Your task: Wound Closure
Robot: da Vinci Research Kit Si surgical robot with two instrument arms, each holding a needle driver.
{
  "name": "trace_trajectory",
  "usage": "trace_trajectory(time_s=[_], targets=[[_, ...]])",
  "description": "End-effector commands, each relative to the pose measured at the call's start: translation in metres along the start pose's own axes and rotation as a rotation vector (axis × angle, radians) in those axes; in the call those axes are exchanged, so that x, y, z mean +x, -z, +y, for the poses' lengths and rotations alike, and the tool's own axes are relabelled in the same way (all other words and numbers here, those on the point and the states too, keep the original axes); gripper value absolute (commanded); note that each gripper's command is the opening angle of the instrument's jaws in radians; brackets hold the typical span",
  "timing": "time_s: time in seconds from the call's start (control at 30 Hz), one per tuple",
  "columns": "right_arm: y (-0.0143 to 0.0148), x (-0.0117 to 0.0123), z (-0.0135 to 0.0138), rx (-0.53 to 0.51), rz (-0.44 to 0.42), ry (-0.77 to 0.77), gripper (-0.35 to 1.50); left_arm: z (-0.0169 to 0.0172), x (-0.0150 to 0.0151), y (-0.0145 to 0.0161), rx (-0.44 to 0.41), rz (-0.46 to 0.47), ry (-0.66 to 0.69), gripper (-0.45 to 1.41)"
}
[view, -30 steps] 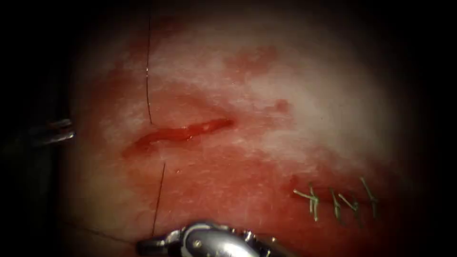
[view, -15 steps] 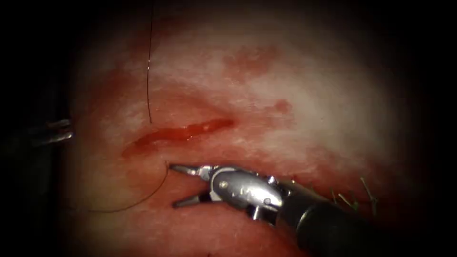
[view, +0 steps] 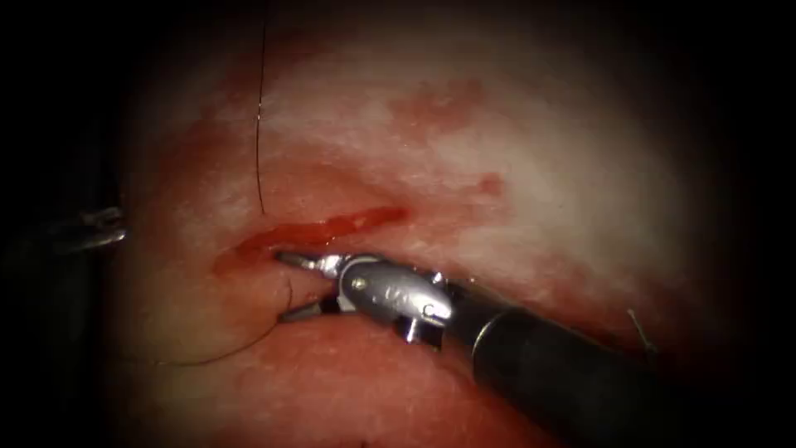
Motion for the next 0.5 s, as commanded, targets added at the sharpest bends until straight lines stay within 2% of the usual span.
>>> trace_trajectory(time_s=[0.03, 0.1, 0.17, 0.33, 0.5], targets=[[-0.0007, -0.0004, 0.0000, 0.032, -0.014, -0.006, -0.35, -0.0001, -0.0005, -0.0006, 0.000, 0.001, 0.001, -0.45], [-0.0002, -0.0004, -0.0005, 0.070, -0.071, -0.009, -0.35, -0.0001, -0.0005, -0.0006, 0.000, 0.001, 0.001, -0.45], [0.0003, -0.0002, -0.0013, 0.087, -0.093, -0.028, -0.35, -0.0001, -0.0005, -0.0006, -0.002, -0.002, 0.001, -0.45], [0.0014, 0.0016, -0.0040, 0.121, -0.091, -0.058, -0.35, -0.0002, -0.0006, -0.0007, -0.002, -0.002, 0.000, -0.45], [0.0020, 0.0047, -0.0078, 0.158, -0.072, -0.061, -0.35, -0.0003, -0.0009, -0.0008, -0.002, -0.001, 0.006, -0.45]])
